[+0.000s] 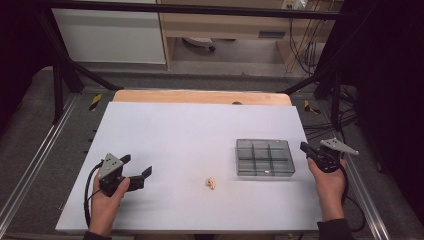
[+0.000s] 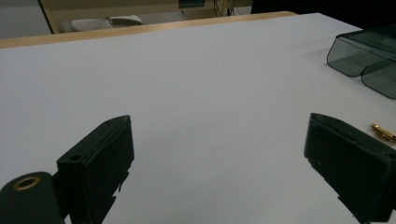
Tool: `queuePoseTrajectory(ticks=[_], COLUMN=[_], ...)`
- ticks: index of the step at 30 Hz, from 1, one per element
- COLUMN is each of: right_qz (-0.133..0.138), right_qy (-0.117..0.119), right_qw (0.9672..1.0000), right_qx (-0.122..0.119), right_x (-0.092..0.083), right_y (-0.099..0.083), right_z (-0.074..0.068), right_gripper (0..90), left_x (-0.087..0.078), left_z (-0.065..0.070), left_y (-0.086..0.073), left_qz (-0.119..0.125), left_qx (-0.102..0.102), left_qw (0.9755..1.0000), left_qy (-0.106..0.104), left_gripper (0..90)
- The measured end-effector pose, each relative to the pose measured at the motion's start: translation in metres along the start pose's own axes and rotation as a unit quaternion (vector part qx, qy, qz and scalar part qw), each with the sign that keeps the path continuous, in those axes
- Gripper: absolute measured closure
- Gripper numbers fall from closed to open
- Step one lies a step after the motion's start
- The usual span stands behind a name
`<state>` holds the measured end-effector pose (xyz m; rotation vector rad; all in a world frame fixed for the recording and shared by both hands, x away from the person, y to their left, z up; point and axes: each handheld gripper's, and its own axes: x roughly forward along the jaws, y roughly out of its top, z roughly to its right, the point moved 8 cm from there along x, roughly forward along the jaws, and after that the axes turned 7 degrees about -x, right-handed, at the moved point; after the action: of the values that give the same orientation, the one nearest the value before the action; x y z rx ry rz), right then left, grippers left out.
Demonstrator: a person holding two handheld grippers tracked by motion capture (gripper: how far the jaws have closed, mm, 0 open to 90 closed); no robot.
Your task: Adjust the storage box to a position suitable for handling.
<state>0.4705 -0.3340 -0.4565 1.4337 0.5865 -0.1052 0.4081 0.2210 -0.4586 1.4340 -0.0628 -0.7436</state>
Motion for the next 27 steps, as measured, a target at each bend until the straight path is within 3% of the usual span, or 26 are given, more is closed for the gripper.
queuePoseTrajectory(ticks=[8,13,27], right_qz=[-0.056,-0.076,-0.095], right_qy=[0.022,0.033,0.075], right_qw=[0.9981,0.9963,0.992], right_qx=[0.011,0.023,0.035], right_x=[0.013,0.017,0.024], right_y=[-0.024,-0.032,-0.04], right_z=[-0.003,-0.005,-0.014], right_gripper=[90.0,90.0,90.0], left_x=[-0.001,-0.001,-0.001], left_z=[0.0,0.0,0.0], left_y=[0.0,-0.001,0.0], left_qz=[0.0,-0.001,-0.001], left_qx=[-0.002,-0.001,0.001], left_qw=[1.0,1.0,1.0], left_qy=[0.0,0.001,0.003], left_gripper=[8.2,8.2,8.2])
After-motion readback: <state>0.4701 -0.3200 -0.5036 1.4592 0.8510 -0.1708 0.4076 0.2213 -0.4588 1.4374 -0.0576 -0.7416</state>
